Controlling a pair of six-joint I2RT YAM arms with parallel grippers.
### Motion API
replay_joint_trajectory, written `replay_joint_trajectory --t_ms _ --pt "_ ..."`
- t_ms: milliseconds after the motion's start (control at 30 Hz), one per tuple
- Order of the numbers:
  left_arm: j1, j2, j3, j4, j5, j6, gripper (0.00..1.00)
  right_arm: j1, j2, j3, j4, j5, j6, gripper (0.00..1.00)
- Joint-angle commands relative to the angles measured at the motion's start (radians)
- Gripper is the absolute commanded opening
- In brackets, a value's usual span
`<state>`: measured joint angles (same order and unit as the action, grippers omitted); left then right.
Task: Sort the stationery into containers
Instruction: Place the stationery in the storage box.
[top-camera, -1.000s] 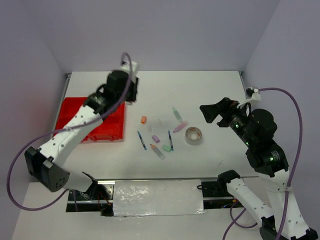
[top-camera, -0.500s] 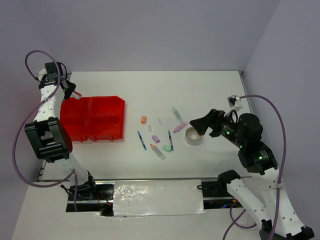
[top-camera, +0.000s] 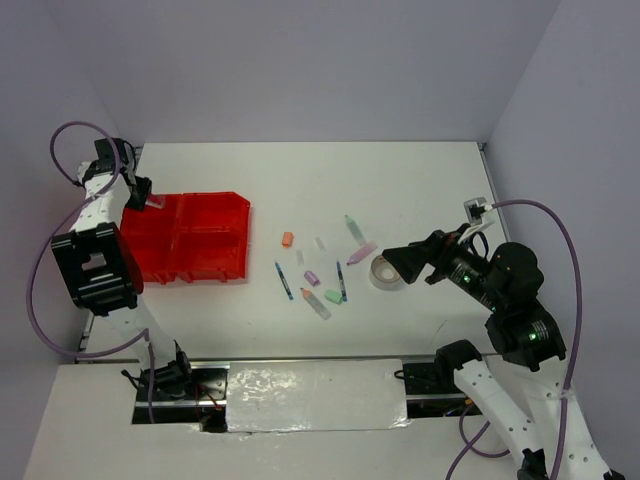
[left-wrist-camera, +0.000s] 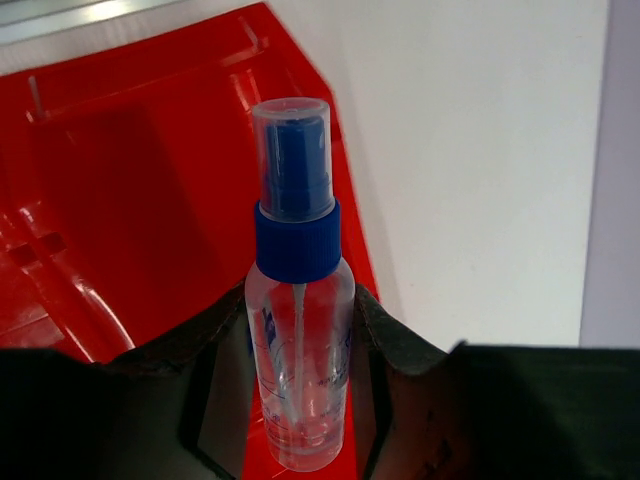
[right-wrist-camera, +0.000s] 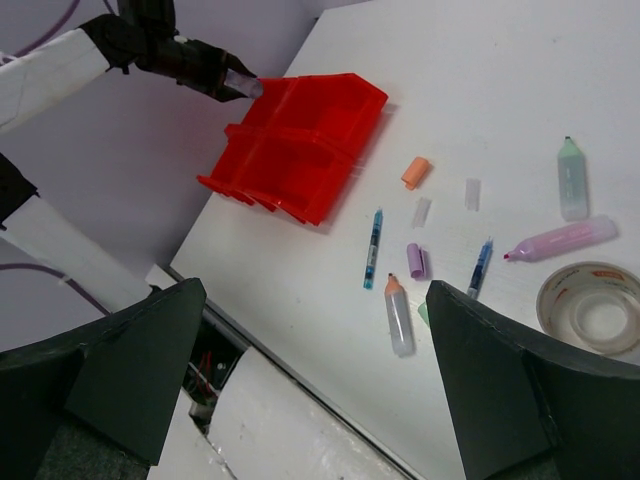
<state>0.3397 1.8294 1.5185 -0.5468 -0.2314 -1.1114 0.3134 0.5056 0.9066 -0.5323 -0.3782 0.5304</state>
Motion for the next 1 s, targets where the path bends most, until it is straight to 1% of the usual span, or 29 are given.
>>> replay_joint_trajectory --t_ms 0,167,233,267,333,400,433,467,533,567,600,700,733,767,867,967 --pt "0.004 -0.022 -0.035 0.035 -0.013 -0.048 0.02 -0.004 -0.018 0.006 0.028 -0.024 -0.013 1.0" --pt "0.005 -0.024 -0.07 0.064 0.004 -0.038 0.03 -0.004 -0.018 0.021 0.009 -0.024 -0.023 1.0" --pt "0.007 -0.018 -0.055 0.042 0.001 -0.036 0.09 -0.002 -0.019 0.025 0.008 -0.022 -0.023 1.0" --pt "0.008 -0.018 -0.047 0.036 0.007 -0.033 0.14 -0.004 -0.021 0.026 0.006 -0.024 -0.023 1.0" --pt "0.012 -0.019 -0.043 0.024 0.001 -0.036 0.2 -0.002 -0.021 0.029 0.006 -0.025 -0.02 1.0" --pt "0.016 -0.025 -0.049 0.03 0.006 -0.033 0.3 -0.002 -0.019 0.029 0.008 -0.028 -0.018 1.0" --pt "0.018 -0.028 -0.053 0.033 0.009 -0.033 0.33 -0.004 -0.018 0.034 0.006 -0.024 -0.015 1.0" --pt "0.024 -0.028 -0.058 0.038 0.021 -0.033 0.43 -0.004 -0.016 0.035 0.003 -0.022 -0.015 1.0" --pt "0.028 -0.025 -0.06 0.039 0.035 -0.031 0.5 -0.002 -0.016 0.04 -0.001 -0.024 -0.018 1.0" --pt "0.033 -0.025 -0.061 0.039 0.04 -0.03 0.58 -0.002 -0.016 0.041 -0.001 -0.024 -0.018 1.0" --pt "0.036 -0.027 -0.061 0.042 0.047 -0.028 0.64 -0.004 -0.016 0.043 -0.001 -0.022 -0.02 1.0" --pt "0.038 -0.039 -0.081 0.059 0.058 -0.027 0.75 -0.004 -0.01 0.043 -0.006 -0.011 -0.023 1.0" --pt "0.039 -0.041 -0.084 0.061 0.063 -0.027 0.83 -0.002 -0.004 0.043 -0.011 0.01 -0.023 1.0" --pt "0.041 -0.042 -0.084 0.058 0.066 -0.025 0.99 -0.002 -0.003 0.043 -0.017 0.019 -0.023 1.0" --pt "0.045 -0.056 -0.077 0.053 0.087 -0.019 0.99 -0.004 0.007 0.028 -0.005 0.021 -0.026 1.0" --pt "0.047 -0.107 -0.064 0.071 0.118 -0.015 0.99 -0.004 0.039 -0.003 0.008 0.036 -0.032 1.0"
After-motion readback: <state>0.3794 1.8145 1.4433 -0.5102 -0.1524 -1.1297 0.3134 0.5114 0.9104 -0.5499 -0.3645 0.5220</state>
